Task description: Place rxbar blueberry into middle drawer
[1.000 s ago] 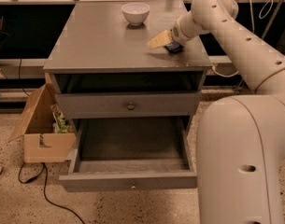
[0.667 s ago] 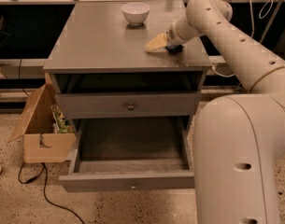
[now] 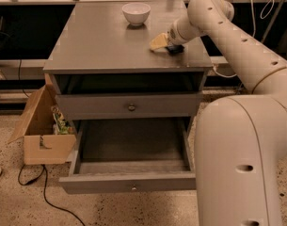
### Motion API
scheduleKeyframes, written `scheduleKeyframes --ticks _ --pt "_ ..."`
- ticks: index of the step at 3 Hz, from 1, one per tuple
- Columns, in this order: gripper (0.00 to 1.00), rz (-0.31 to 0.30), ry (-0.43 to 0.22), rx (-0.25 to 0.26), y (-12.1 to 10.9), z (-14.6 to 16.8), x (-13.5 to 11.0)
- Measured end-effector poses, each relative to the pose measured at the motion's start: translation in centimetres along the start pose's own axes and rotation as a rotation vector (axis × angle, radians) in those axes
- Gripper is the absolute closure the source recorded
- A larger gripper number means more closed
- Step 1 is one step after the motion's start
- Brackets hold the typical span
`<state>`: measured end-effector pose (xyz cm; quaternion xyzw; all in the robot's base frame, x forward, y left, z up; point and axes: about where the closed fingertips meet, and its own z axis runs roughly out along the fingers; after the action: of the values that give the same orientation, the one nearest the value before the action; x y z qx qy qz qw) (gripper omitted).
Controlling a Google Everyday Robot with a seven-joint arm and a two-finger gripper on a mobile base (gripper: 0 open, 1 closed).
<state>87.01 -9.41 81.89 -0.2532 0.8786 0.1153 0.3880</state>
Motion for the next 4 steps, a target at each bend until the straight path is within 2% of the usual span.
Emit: scheduleKeyframes --ticks 1,2,3,4 --pt "0.85 0.0 0.0 0.0 0.0 -0.4 -0.4" --pt "1.0 -0.02 -0.115 -0.017 -0.3 -5.3 -1.7" --pt "1.0 -0.061 -0.283 -0.049 0.5 -11.4 -2.5" --pt "1.0 -0.108 -0.401 -0.14 2.5 -15.3 -2.7"
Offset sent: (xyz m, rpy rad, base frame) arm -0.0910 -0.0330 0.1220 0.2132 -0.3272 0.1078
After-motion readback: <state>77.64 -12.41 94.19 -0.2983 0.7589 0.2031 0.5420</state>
